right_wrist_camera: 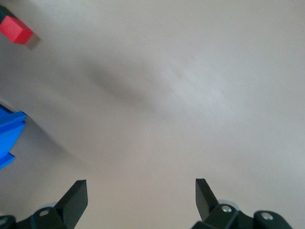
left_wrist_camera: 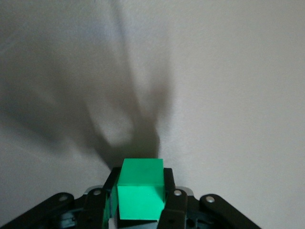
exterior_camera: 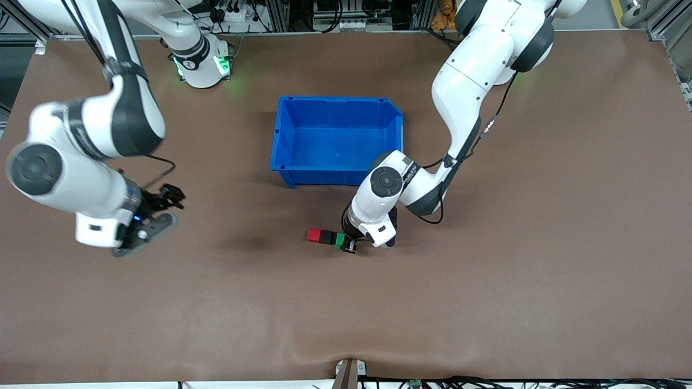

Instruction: Attach green and red cubes to black cube

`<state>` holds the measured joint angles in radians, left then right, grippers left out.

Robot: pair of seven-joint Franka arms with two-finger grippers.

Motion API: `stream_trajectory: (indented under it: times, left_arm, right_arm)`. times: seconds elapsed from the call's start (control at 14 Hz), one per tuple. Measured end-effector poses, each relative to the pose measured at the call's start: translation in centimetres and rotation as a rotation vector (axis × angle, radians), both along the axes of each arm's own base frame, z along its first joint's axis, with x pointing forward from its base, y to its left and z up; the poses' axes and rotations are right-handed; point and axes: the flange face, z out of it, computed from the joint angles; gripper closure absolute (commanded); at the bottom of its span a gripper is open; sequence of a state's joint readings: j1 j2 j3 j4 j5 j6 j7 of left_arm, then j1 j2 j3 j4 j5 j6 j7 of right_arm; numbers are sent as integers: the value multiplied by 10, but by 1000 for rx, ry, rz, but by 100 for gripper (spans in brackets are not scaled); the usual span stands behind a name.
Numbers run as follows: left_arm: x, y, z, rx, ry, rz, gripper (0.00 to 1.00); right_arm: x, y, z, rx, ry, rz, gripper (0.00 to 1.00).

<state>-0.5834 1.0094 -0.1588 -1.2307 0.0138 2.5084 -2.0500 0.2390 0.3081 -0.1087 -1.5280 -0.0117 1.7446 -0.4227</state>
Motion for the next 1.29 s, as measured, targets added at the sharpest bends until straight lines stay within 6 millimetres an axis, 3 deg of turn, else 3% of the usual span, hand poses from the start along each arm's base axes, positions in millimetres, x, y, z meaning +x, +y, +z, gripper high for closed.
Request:
stream_trajectory:
  times: [0.29,0.5,0.64,1.0,1.14,1.29]
  left_arm:
    - [-9,-12,0,-3,7,9,100]
    - [-12,-13,1,19,42,24,100]
    - [-14,-14,3,42,76,39,100]
    - [-9,-5,4,66,123,119,99]
    - [-5,1,4,69,127,128,64]
    - [0,9,4,75,134,139,10]
  right_arm:
    - [-29,-70,56,-10,-14,-207,0]
    - [-47,-116,86,-6,-15,-324,0]
    - [-57,-123,100,-4,-7,-349,0]
    - [-87,-106,130,-9,25,-417,0]
    - [-96,-102,138,-1,19,-434,0]
    - [-102,-115,141,10,18,-466,0]
